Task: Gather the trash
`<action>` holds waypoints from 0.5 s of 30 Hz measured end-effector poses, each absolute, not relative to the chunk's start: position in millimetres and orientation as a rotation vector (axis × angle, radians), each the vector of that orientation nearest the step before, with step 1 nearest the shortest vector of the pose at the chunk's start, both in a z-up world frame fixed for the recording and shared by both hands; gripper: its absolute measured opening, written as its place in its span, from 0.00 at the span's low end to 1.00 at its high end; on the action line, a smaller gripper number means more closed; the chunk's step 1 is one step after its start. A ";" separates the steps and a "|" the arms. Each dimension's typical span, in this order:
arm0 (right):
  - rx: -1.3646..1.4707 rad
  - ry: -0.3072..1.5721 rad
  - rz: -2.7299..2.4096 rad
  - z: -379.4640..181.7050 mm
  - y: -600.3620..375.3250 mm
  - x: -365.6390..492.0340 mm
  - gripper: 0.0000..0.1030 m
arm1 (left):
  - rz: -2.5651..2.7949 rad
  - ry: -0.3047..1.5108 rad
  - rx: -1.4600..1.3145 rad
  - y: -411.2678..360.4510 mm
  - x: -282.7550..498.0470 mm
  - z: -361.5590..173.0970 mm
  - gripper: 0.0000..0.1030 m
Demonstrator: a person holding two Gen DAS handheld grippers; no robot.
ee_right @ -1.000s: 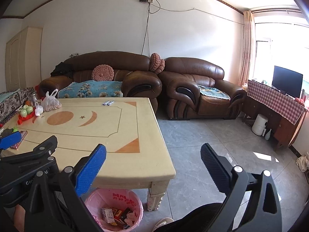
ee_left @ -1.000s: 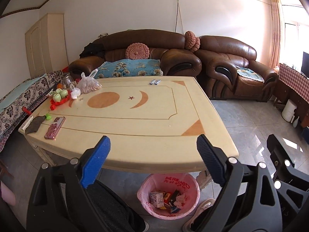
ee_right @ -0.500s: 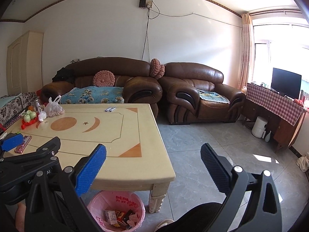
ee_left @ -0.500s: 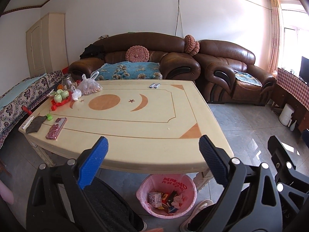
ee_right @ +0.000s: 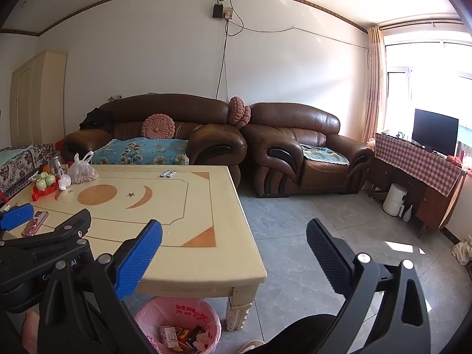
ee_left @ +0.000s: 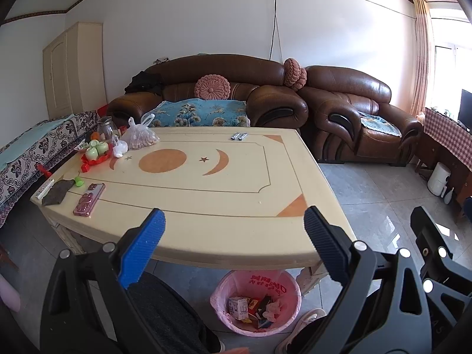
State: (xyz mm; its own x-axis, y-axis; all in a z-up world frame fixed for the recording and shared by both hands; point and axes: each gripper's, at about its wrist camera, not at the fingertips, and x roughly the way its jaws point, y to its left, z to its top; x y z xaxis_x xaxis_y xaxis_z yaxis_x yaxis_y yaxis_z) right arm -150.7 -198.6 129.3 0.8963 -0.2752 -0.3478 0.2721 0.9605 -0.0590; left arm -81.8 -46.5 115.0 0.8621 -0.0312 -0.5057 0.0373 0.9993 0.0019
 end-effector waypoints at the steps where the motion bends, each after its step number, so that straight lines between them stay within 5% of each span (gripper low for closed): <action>1: -0.012 0.360 -0.285 129.7 -197.9 -151.0 0.93 | -0.034 0.528 0.014 -46.5 -82.1 115.4 0.90; 15: -0.011 0.359 -0.281 132.8 -196.2 -151.1 0.93 | -0.030 0.518 0.020 -44.6 -83.6 117.8 0.90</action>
State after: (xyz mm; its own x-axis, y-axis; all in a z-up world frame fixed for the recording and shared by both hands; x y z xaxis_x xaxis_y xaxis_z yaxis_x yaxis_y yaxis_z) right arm -151.1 -196.2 132.8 0.8978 -0.2734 -0.3453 0.2694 0.9611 -0.0604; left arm -83.6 -44.6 117.8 0.8684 -0.0233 -0.4953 0.0336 0.9994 0.0119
